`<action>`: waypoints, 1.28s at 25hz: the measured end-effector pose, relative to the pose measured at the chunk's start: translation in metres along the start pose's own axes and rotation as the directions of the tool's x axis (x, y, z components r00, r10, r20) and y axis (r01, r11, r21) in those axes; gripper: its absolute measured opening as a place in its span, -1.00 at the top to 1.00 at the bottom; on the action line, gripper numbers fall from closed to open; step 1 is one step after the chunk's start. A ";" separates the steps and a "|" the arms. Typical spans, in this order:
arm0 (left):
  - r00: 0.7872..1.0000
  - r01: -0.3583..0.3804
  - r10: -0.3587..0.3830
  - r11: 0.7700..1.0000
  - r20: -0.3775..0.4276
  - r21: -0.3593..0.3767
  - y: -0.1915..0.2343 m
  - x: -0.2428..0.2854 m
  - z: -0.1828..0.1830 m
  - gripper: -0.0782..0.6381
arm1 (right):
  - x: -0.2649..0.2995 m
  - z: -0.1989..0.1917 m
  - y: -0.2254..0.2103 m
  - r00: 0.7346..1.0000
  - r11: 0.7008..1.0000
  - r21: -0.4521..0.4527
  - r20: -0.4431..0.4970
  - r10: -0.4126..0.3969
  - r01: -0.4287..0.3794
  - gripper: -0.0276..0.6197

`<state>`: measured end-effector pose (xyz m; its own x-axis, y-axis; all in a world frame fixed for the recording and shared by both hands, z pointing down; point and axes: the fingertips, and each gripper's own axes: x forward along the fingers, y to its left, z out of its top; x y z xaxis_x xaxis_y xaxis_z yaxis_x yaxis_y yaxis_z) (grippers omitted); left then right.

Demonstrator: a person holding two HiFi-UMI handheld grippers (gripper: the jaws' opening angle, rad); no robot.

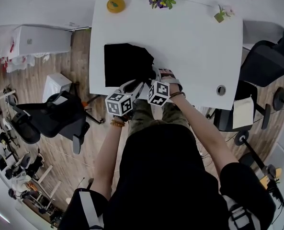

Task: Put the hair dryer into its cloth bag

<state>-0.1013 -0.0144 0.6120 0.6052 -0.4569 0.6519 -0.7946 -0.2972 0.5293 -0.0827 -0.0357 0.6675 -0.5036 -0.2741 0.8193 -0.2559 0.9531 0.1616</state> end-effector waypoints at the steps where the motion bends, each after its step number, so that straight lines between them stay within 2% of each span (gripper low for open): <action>1: 0.999 -0.041 0.041 0.999 -0.011 -0.004 0.009 -0.004 -0.007 0.42 | 0.002 0.001 0.000 1.000 1.000 -0.016 -0.012 -0.008 0.007 0.05; 3: 0.992 -0.119 0.119 0.993 -0.040 -0.007 0.026 -0.011 -0.025 0.34 | 0.006 0.001 0.001 0.999 0.999 -0.047 -0.037 -0.028 0.027 0.04; 5: 0.984 -0.166 0.165 0.986 -0.074 -0.008 0.037 -0.013 -0.043 0.32 | 0.011 -0.002 0.003 0.997 0.996 -0.071 -0.055 -0.051 0.047 0.04; 7: 0.978 -0.179 0.178 0.984 -0.110 0.006 0.039 -0.007 -0.057 0.28 | 0.015 -0.008 0.006 0.996 0.995 -0.080 -0.059 -0.069 0.065 0.04; 11: 0.965 -0.210 0.221 0.974 -0.141 0.090 0.040 0.014 -0.061 0.21 | 0.017 -0.009 0.007 0.996 0.993 -0.087 -0.036 -0.083 0.080 0.04; 15: 0.956 -0.251 0.266 0.960 -0.121 0.124 0.045 0.024 -0.052 0.38 | 0.007 -0.006 0.010 0.998 0.996 -0.090 0.056 0.012 -0.007 0.04; 19: 0.948 -0.257 0.287 0.946 -0.140 0.200 0.049 0.028 -0.053 0.37 | -0.004 -0.016 0.012 0.988 0.985 -0.128 0.092 0.125 -0.113 0.02; 22: 0.937 -0.276 0.315 0.932 -0.149 0.233 0.051 0.031 -0.056 0.36 | -0.002 -0.029 0.012 0.990 0.980 -0.157 0.054 0.130 -0.120 0.02; 26: 0.925 -0.313 0.350 0.922 -0.145 0.229 0.058 0.032 -0.056 0.65 | -0.002 -0.031 0.011 0.988 0.984 -0.119 0.054 0.144 -0.136 0.02; 29: 0.930 -0.301 0.337 0.928 -0.146 0.221 0.056 0.032 -0.053 0.70 | -0.007 -0.025 0.009 0.986 0.983 -0.113 0.068 0.155 -0.147 0.03; 32: 0.952 -0.255 0.283 0.944 -0.115 0.211 0.040 0.031 -0.041 0.71 | -0.015 -0.010 0.005 0.985 0.986 -0.099 0.102 0.142 -0.132 0.04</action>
<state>-0.1128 -0.0058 0.6758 0.3566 -0.4228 0.8331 -0.9144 -0.3407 0.2185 -0.0685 -0.0253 0.6619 -0.6163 -0.1472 0.7737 -0.1040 0.9890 0.1053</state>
